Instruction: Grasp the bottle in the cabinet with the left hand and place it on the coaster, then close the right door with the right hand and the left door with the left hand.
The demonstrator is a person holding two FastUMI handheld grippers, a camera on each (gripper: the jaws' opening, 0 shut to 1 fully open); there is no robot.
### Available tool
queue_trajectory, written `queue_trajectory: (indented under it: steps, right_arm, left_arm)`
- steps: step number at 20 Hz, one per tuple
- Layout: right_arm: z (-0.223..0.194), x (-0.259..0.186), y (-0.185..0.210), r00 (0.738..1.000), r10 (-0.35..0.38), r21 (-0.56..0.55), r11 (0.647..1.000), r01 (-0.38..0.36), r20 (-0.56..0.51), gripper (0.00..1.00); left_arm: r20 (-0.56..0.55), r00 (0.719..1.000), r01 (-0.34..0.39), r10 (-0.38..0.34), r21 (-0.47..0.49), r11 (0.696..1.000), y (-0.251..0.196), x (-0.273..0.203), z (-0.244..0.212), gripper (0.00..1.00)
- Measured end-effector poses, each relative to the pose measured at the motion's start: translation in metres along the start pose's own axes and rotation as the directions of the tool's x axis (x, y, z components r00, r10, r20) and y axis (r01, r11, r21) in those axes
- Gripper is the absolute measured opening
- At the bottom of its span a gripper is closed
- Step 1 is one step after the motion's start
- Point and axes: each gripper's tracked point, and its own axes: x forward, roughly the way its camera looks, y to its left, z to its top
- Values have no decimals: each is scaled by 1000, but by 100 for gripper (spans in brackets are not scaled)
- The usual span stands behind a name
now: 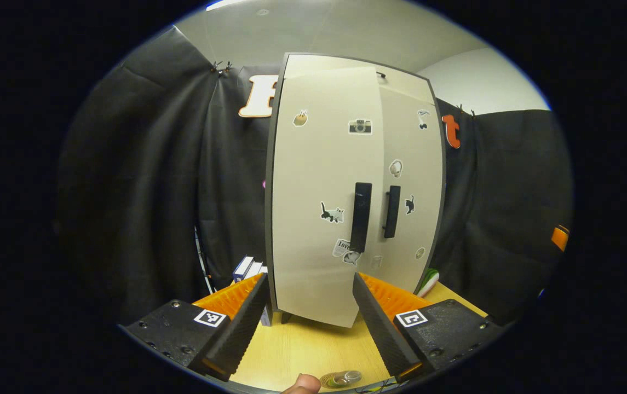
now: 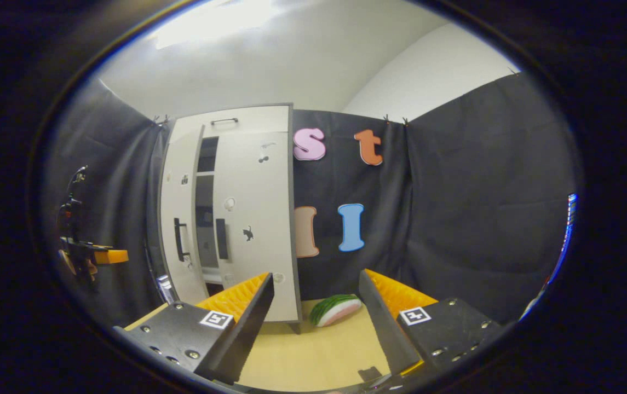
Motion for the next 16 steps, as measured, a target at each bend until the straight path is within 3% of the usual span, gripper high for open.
queue_trajectory:
  steps: [3,4,6,8,9,10,11,12,16]
  right_arm:
    - [1,1,30,999,46,-18,999,-45,13,95]
    - [0,2,42,998,65,-23,998,-65,13,92]
    - [3,3,59,996,84,-34,996,-84,22,95]
    - [5,5,79,994,109,-31,994,-108,32,92]
    - [5,8,87,992,118,-32,993,-117,33,95]
    - [5,10,91,993,116,-38,993,-115,30,92]
    - [4,9,94,993,112,-43,993,-110,30,92]
    - [5,11,99,993,111,-44,993,-110,32,95]
    - [8,25,117,993,115,-40,993,-114,28,92]
  left_arm:
    - [52,998,-20,19,13,1000,0,-21,16,93]
    - [74,997,-36,35,11,999,4,-25,23,93]
    - [82,996,-43,43,2,999,4,-27,30,96]
    - [76,997,-18,19,-19,1000,-2,-29,31,97]
    - [76,997,-1,3,-22,1000,-5,-28,35,97]
    - [77,997,13,-12,-15,1000,-7,-28,37,94]
    - [80,997,18,-17,-6,1000,-7,-28,37,97]
    - [82,996,18,-18,7,1000,-6,-27,38,93]
    - [86,996,-4,0,44,999,0,-17,35,96]
